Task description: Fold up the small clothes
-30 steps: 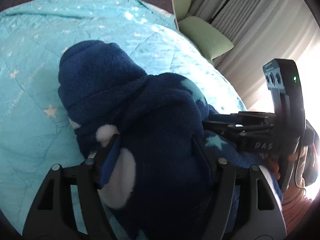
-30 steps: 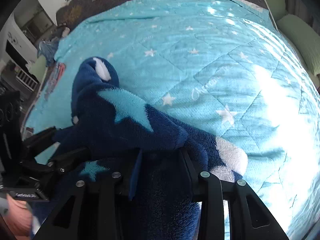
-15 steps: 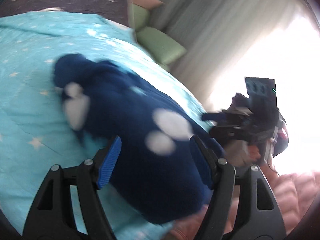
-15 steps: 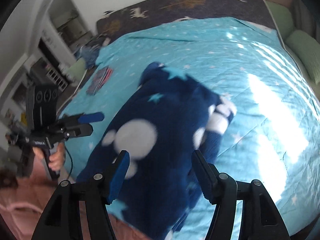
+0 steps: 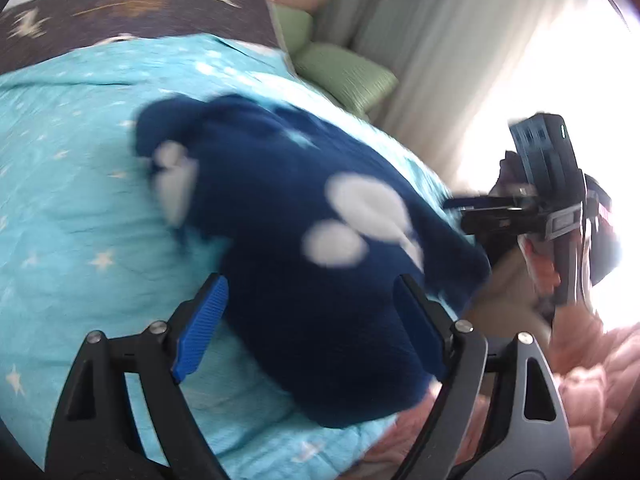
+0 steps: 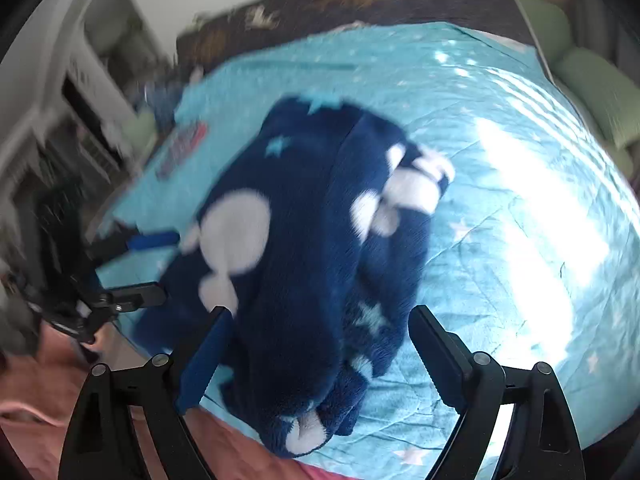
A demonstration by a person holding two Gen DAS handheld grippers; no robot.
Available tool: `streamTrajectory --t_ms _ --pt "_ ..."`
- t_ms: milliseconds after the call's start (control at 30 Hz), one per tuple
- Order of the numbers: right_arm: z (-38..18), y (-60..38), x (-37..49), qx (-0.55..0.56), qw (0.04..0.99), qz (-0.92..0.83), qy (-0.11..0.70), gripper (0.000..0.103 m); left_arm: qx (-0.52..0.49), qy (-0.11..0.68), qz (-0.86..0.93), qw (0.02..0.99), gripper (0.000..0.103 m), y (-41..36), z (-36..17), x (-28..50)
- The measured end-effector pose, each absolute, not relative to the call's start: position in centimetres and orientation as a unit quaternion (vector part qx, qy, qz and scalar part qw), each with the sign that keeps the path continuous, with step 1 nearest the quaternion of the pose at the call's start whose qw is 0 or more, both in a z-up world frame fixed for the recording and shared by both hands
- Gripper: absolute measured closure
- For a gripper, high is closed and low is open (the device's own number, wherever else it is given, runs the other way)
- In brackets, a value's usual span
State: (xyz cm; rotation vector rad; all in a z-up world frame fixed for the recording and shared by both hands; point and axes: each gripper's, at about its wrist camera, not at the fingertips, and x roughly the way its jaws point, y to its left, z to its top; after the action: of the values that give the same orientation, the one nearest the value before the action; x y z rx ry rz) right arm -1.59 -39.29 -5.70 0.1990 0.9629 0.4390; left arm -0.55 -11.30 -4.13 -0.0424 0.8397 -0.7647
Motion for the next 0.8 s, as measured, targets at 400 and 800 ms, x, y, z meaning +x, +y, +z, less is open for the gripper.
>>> streamTrajectory --t_ms 400,800 --pt "-15.9 -41.5 6.9 0.283 0.729 0.302 0.545 0.0 -0.176 0.518 -0.353 0.759 0.005 -9.8 -11.0 7.2" --pt "-16.9 -40.9 11.0 0.293 0.689 0.369 0.55 0.0 -0.237 0.531 -0.422 0.696 0.0 -11.2 -13.6 11.0"
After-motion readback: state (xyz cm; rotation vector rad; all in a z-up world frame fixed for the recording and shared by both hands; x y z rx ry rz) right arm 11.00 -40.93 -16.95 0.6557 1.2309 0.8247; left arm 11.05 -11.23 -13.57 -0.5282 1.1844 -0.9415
